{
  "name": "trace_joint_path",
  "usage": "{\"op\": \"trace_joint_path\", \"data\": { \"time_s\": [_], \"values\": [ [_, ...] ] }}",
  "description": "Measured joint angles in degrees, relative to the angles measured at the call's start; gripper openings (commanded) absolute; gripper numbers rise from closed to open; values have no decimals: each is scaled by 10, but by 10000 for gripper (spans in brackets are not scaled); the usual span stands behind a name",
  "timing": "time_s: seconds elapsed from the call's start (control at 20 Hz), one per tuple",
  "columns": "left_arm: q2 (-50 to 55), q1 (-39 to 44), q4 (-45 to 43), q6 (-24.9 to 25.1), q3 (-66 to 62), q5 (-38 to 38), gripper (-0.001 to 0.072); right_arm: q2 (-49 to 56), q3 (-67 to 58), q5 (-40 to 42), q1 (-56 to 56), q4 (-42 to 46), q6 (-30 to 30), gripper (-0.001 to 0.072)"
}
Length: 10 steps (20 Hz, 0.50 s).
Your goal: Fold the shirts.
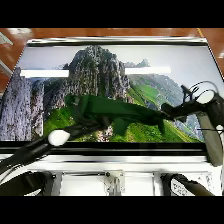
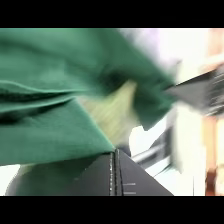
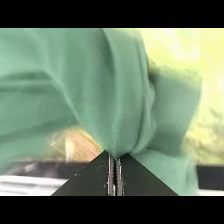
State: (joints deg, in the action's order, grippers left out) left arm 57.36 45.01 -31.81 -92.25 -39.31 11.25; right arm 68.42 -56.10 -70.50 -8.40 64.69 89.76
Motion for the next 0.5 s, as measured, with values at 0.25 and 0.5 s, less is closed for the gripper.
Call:
{"op": "trace_joint_path", "data": {
  "time_s": [0.25, 0.5],
  "values": [
    [-190, -118, -105, 33, -66, -7, 28, -91, -150, 43, 0, 2, 11, 57],
    [-293, -257, -180, 90, -227, 37, 29, -177, -311, 154, 1, -3, 52, 56]
  ]
}}
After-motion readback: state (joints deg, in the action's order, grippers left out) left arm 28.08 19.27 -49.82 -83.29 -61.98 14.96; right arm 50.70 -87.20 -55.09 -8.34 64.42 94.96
